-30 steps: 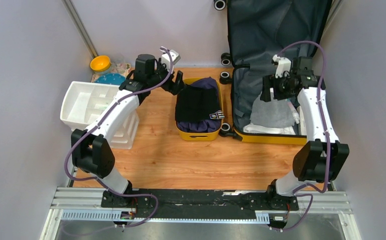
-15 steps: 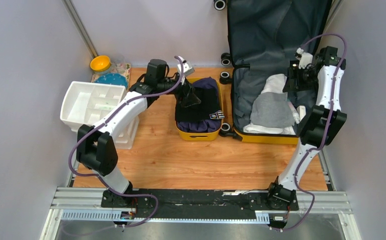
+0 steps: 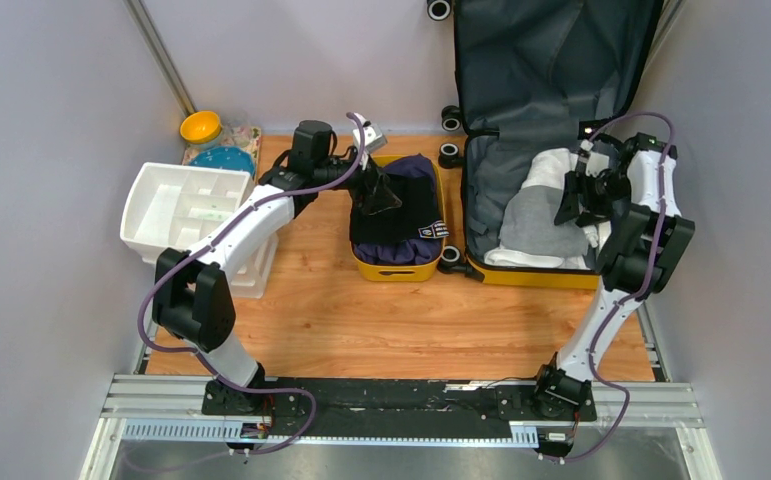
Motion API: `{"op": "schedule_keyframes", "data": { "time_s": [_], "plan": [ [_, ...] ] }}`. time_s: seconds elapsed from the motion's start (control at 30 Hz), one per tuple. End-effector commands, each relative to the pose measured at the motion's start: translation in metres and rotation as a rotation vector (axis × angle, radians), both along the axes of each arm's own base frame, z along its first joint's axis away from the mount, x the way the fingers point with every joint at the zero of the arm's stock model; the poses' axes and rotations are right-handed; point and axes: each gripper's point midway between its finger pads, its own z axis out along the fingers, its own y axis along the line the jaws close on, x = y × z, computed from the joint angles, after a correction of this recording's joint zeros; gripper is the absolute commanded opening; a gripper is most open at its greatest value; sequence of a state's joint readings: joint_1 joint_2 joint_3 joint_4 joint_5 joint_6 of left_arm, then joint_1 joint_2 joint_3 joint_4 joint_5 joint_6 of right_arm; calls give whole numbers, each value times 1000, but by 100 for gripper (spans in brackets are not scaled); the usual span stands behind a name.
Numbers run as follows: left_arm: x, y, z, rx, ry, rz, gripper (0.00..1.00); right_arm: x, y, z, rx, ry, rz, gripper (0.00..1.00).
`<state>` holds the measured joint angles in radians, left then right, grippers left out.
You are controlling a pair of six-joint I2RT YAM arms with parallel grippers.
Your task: Open, take out, and arrange the luggage
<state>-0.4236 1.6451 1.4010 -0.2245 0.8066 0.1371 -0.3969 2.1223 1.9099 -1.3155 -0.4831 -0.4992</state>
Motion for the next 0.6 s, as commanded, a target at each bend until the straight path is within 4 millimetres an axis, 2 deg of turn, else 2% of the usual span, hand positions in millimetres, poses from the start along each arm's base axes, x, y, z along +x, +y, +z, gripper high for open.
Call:
{"op": "schedule_keyframes", "data": {
  "time_s": [0.0, 0.03, 0.07, 0.17, 0.3, 0.5, 0.57],
  "plan": [
    [1, -4, 12, -38, -28, -20, 81, -35, -10, 37, 14, 0, -60, 70],
    [1, -4, 12, -41, -24, -16, 81, -40, -7, 46, 28, -15, -64, 71],
    [1, -5, 10, -44, -21, -18, 81, -51, -6, 46, 48, 10, -79, 73],
    [-2, -6, 7, -53, -5, -17, 81, -63, -4, 52, 64, 5, -106, 78],
    [-3, -7, 3, -61, 15, -20, 81, -72, 6, 35, 112, 50, -125, 80],
    [-5, -7, 8, -64, 7, -22, 81, -62, 4, 10, 132, 74, -161, 80],
    [-7, -8, 8, -65, 10, -34, 81, -60, 10, 5, 154, 91, -154, 80]
  ]
}}
